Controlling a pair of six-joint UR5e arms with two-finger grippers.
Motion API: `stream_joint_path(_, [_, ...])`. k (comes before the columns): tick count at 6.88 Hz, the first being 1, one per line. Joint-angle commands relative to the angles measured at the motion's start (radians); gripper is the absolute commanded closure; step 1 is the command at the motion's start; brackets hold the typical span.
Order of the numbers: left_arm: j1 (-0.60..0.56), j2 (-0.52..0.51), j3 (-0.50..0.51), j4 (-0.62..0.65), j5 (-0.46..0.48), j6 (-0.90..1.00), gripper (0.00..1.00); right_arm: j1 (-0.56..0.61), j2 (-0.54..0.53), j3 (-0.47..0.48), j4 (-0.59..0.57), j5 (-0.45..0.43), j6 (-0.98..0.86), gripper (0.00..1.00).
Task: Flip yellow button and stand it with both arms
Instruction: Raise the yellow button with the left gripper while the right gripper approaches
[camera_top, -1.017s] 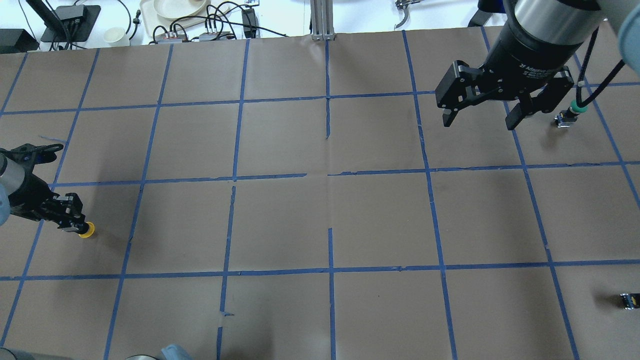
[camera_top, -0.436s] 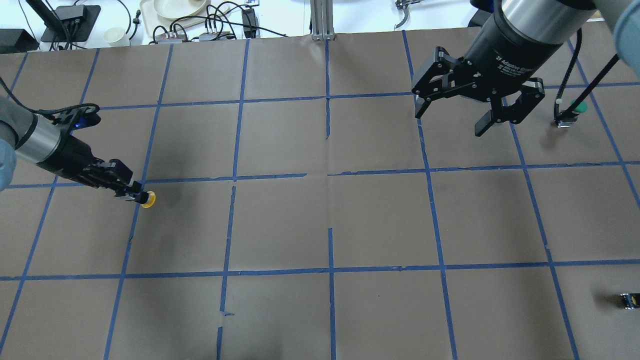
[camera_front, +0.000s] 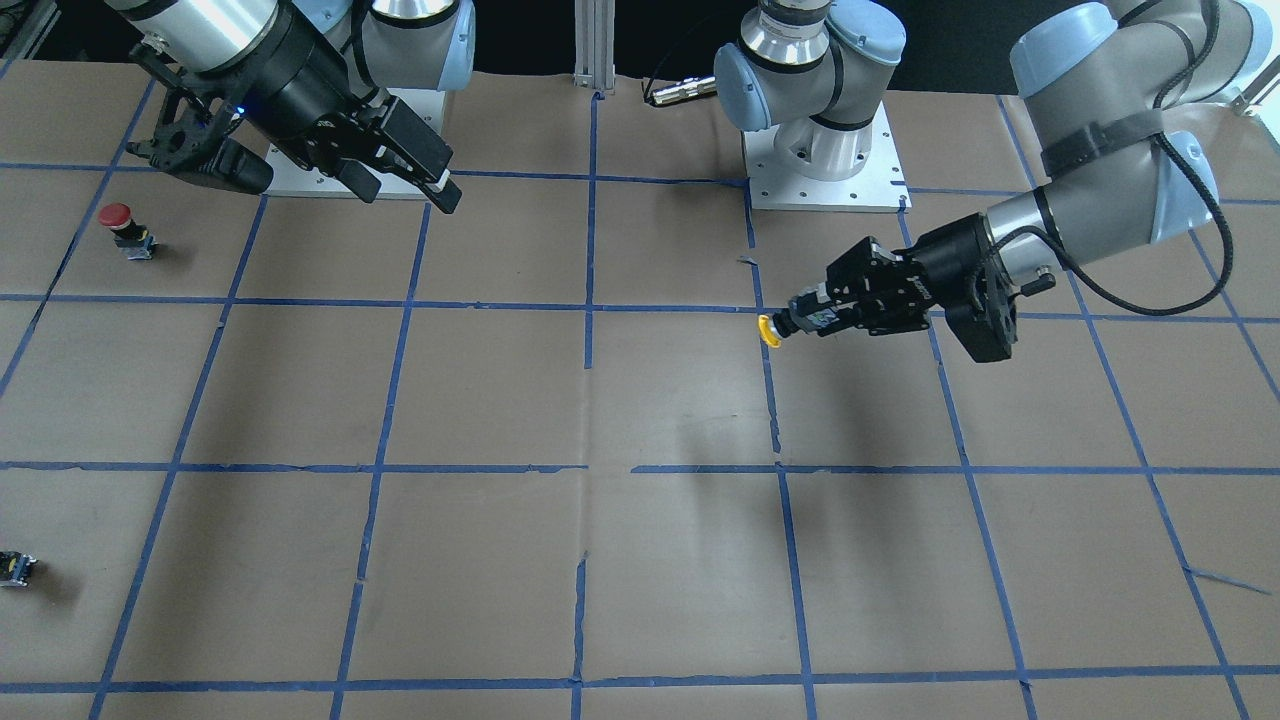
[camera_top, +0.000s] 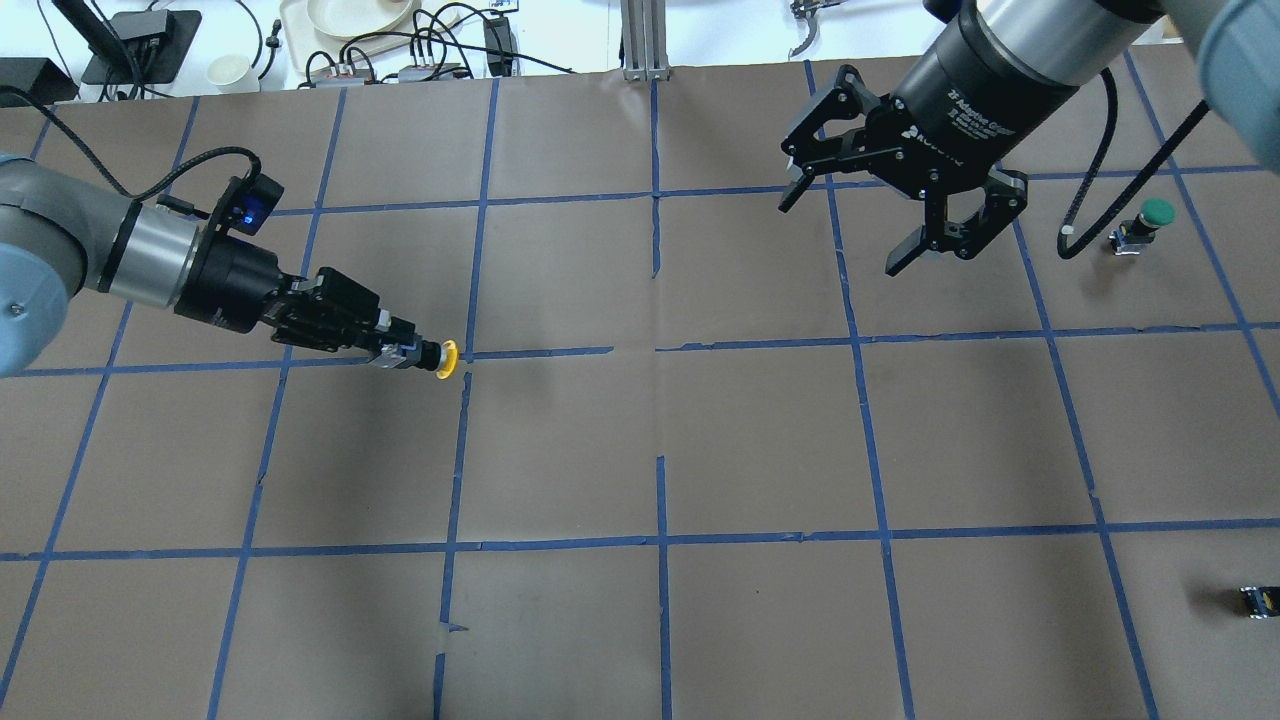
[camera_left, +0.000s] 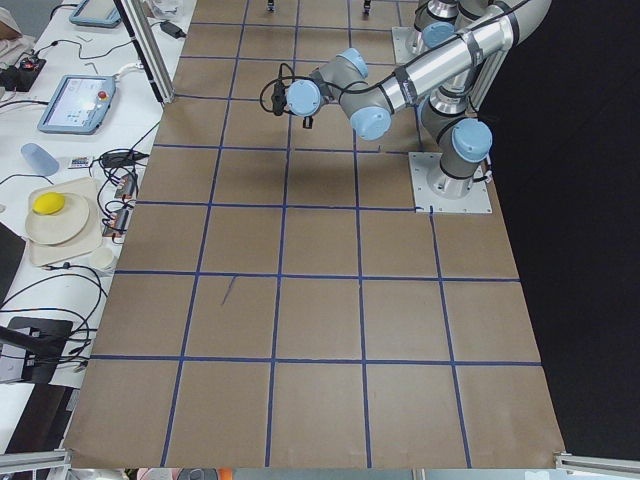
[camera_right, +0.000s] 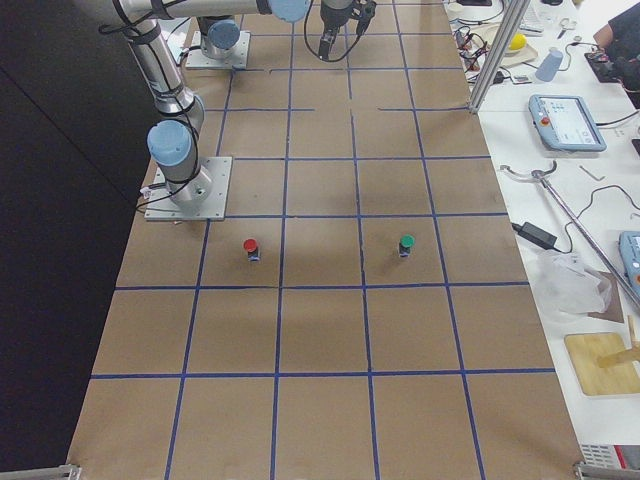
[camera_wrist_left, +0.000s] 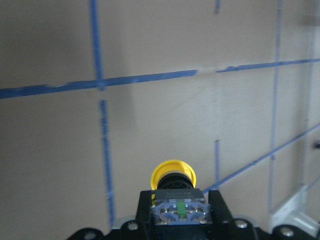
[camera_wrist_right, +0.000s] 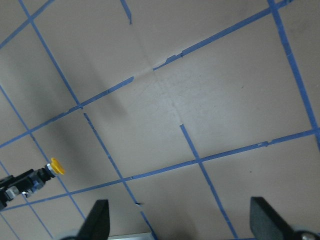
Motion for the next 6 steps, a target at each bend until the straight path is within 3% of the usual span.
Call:
stream_joint_path(1, [-0.128,0.069,-0.002,-0.041,-0.348,-0.185,0.82,-0.05,0.021,0.003,0.0,0.2,0.177,0.0])
stream_joint_path(2, [-0.177,0.086,0.005,-0.03,-0.523,-0.295,0.82,-0.081,0.03,0.003,0.005,0.314,0.253,0.0])
stream_joint_path(4, [-0.197,0.1,0.002,-0.026,-0.73,-0.341,0.82,-0.092,0.035,0.03,0.008,0.419,0.331,0.0])
stream_joint_path(6, [-0.236,0.117,-0.001,-0.016,-0.815,-0.389,0.82,-0.107,0.032,0.036,0.002,0.555,0.438,0.0])
